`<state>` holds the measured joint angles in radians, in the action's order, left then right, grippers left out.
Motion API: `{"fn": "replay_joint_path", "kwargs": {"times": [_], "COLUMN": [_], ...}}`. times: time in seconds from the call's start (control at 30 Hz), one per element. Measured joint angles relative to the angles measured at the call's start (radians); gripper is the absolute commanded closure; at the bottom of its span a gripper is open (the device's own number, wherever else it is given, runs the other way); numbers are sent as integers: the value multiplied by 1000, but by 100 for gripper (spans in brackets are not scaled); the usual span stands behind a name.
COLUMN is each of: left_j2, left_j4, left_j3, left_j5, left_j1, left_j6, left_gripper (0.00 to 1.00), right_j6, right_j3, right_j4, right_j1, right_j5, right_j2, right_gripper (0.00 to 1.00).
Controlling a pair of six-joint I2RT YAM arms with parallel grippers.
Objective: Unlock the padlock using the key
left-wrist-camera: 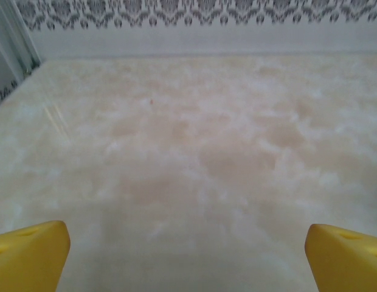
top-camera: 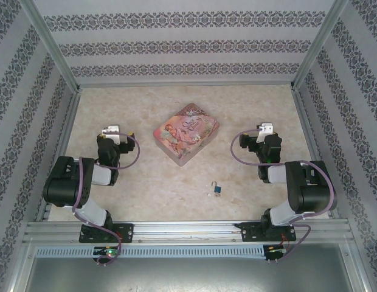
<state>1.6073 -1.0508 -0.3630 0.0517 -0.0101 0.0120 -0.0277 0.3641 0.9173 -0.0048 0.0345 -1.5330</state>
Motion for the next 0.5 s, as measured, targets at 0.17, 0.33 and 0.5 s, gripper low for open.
{"fn": "replay_joint_path", "kwargs": {"times": [0.17,0.33,0.5], "left_j2": [-4,-4,-4], "left_j4": [22,26,33], "left_j3": [-3,3,3], "left_j5": [5,5,5], "left_j1": [0,0,0], "left_j6": [1,1,1], "left_gripper": [1,1,1], "right_j6": [0,0,0], "right_j3": [0,0,0], "right_j4": [0,0,0], "right_j1": [0,1,1], "right_j5": [0,-1,-5], "right_j2": [0,0,0], "right_gripper": [2,2,2]}}
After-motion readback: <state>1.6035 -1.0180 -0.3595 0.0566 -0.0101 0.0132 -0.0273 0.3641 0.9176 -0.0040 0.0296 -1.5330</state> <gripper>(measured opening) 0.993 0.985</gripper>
